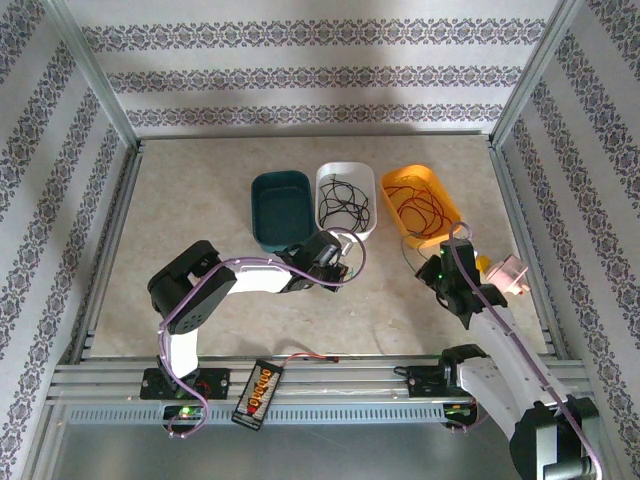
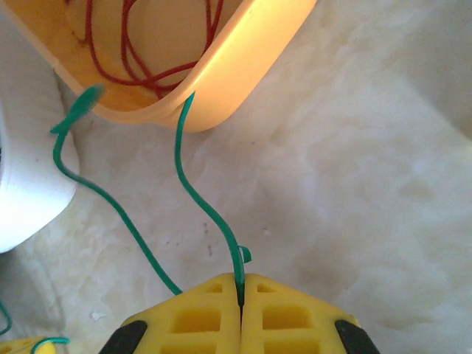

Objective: Untangle the cables

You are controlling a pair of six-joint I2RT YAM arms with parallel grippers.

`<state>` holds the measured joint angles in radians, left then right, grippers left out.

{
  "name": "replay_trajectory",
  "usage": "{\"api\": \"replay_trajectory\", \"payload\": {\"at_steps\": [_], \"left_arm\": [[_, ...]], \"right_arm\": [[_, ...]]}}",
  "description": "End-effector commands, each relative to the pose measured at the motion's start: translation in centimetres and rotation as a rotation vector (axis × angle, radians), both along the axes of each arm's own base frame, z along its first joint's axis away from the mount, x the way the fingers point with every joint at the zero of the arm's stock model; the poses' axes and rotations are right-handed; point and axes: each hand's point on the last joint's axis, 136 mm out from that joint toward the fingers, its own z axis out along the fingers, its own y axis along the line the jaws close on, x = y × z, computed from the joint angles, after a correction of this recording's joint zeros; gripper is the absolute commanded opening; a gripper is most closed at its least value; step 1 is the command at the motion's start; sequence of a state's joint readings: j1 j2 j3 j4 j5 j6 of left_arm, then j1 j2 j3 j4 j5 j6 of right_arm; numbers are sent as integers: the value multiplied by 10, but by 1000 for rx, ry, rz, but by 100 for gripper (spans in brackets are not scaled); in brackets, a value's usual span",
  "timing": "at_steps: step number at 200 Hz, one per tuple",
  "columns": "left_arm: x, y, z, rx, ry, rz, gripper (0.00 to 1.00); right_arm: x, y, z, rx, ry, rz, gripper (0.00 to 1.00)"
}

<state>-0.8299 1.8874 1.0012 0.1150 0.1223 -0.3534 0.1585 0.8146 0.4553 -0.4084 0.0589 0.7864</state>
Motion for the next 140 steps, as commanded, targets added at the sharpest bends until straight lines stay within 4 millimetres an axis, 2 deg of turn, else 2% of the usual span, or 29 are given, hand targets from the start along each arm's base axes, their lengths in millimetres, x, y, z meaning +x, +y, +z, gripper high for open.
{"api": "replay_trajectory", "payload": {"at_steps": [1, 30, 53, 81, 114, 140], "left_arm": [[1, 21, -11, 47, 23, 58, 0], [0, 21, -11, 41, 27, 58, 0], [2, 14, 3, 4, 12, 40, 1], [7, -4, 44, -103, -40, 3, 28], [12, -20, 109, -234, -134, -42, 47], [14, -18, 144, -301, -199, -37, 57]], "right_arm": [[-5, -18, 0, -83, 13, -46, 0], [-4, -26, 13, -147, -4, -43, 0], [2, -15, 20, -120, -40, 11, 1], [9, 6, 28, -33, -98, 99, 2], [13, 30, 42, 70, -180, 188, 2], [17, 33, 53, 84, -229, 190, 3]]}}
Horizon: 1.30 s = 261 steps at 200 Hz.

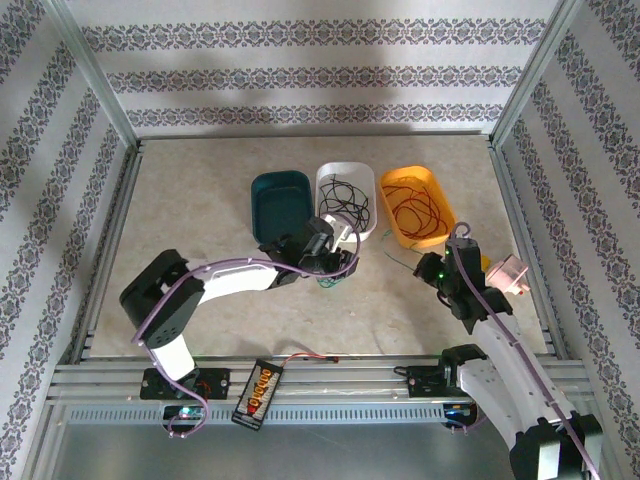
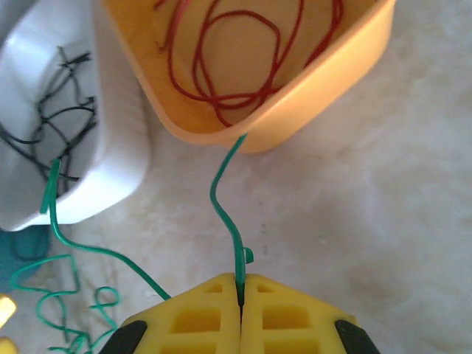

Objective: Untangle the cables

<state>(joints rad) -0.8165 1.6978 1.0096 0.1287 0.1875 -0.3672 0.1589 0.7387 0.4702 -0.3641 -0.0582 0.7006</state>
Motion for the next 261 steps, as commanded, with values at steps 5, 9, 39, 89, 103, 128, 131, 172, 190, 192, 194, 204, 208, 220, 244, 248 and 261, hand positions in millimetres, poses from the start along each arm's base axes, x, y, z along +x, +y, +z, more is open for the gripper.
{"api": "replay_trajectory", "payload": {"at_steps": [5, 9, 39, 89, 103, 128, 131, 172, 190, 192, 194, 204, 208, 220, 244, 248, 261], "left_arm": [[11, -4, 58, -122, -106, 1, 58], [11, -3, 61, -131, -112, 9, 59], [21, 21, 80, -189, -141, 113, 64], [24, 56, 88, -194, -178, 224, 65], [24, 62, 88, -188, -180, 240, 65], [26, 72, 88, -186, -184, 268, 66], [26, 73, 88, -186, -183, 272, 66], [32, 86, 88, -194, -187, 326, 66], [33, 91, 87, -193, -187, 342, 67], [33, 91, 87, -193, -186, 345, 67], [33, 91, 87, -193, -187, 346, 67], [33, 95, 85, -186, -187, 359, 67], [34, 97, 85, -183, -187, 368, 67], [36, 106, 81, -165, -182, 412, 67], [39, 138, 71, -99, -181, 569, 69], [39, 145, 69, -81, -179, 602, 69], [37, 170, 62, -26, -179, 711, 69]], "right_arm": [[10, 11, 23, 44, -105, 45, 3], [11, 11, 24, 45, -110, 44, 3], [19, 19, 29, 75, -116, 70, 3], [23, 22, 0, 92, -1, 51, 2], [21, 25, -10, 105, 27, 49, 2], [18, 32, -25, 144, 73, 64, 2], [18, 34, -27, 148, 83, 67, 2], [11, 48, -41, 151, 132, 113, 2], [11, 49, -36, 144, 109, 119, 1], [10, 49, -36, 142, 105, 119, 1], [11, 49, -35, 141, 101, 118, 1], [12, 48, -27, 136, 70, 113, 2], [12, 48, -23, 134, 55, 113, 2], [13, 48, -10, 129, 12, 113, 2], [15, 60, 20, 115, -71, 158, 2], [16, 64, 25, 116, -80, 170, 2], [20, 80, 39, 120, -110, 211, 2]]}}
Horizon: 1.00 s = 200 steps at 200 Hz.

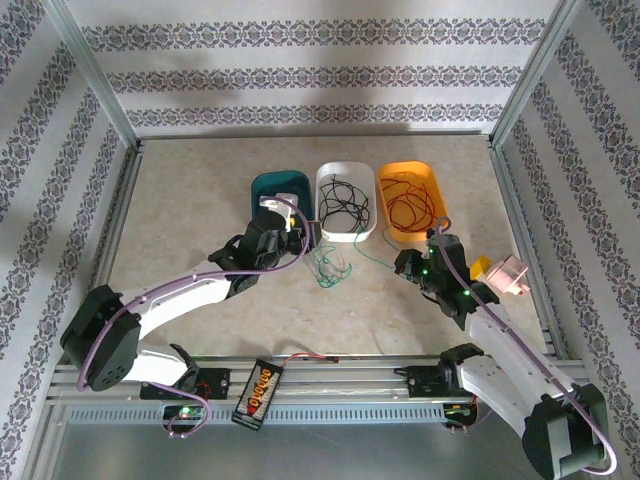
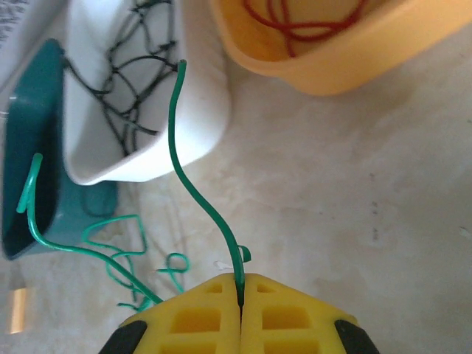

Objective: Untangle the cables

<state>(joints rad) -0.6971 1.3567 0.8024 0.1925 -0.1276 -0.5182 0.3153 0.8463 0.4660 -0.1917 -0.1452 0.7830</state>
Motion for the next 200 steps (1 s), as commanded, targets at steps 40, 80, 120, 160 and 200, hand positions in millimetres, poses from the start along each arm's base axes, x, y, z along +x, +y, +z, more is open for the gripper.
{"api": "replay_trajectory", "payload": {"at_steps": [40, 80, 120, 160, 200], "left_arm": [[-22, 128, -20, 178, 72, 562, 69], [-43, 161, -19, 203, 86, 669, 69], [-53, 173, -13, 196, 83, 685, 70], [-44, 151, -9, 193, 70, 549, 69], [-31, 101, -10, 155, 53, 302, 70]], "right_arm": [[46, 89, 64, -7, -148, 160, 2], [110, 157, 49, -12, -83, 218, 1], [160, 219, 25, 42, -16, 290, 1], [176, 234, 9, 58, 21, 284, 18], [153, 209, 42, 7, -65, 293, 44]]}}
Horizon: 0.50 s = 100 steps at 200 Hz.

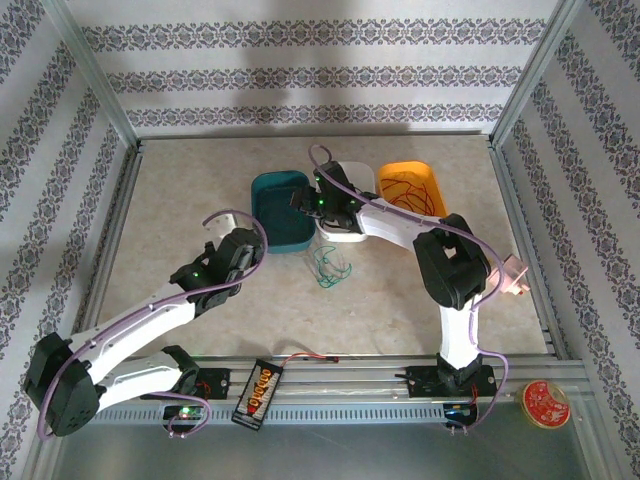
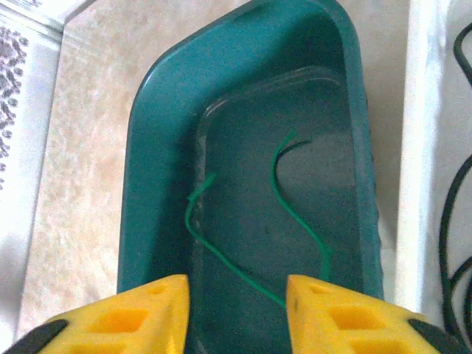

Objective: Untangle the cables

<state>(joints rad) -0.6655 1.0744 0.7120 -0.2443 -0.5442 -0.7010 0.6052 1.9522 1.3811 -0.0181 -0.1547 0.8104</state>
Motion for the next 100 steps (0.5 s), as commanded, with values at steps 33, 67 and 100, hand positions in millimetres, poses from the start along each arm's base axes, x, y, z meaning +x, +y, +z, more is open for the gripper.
{"api": "replay_trajectory", "payload": {"at_steps": [33, 67, 100], "left_arm": [[12, -84, -9, -56, 14, -401, 71], [3, -143, -40, -39, 108, -604, 72], [4, -178, -62, 84, 148, -679, 72]], "right_arm": [[-57, -46, 60, -52, -152, 20, 46], [-101, -81, 35, -149, -112, 41, 47], [-128, -114, 4, -203, -45, 1, 47]]}}
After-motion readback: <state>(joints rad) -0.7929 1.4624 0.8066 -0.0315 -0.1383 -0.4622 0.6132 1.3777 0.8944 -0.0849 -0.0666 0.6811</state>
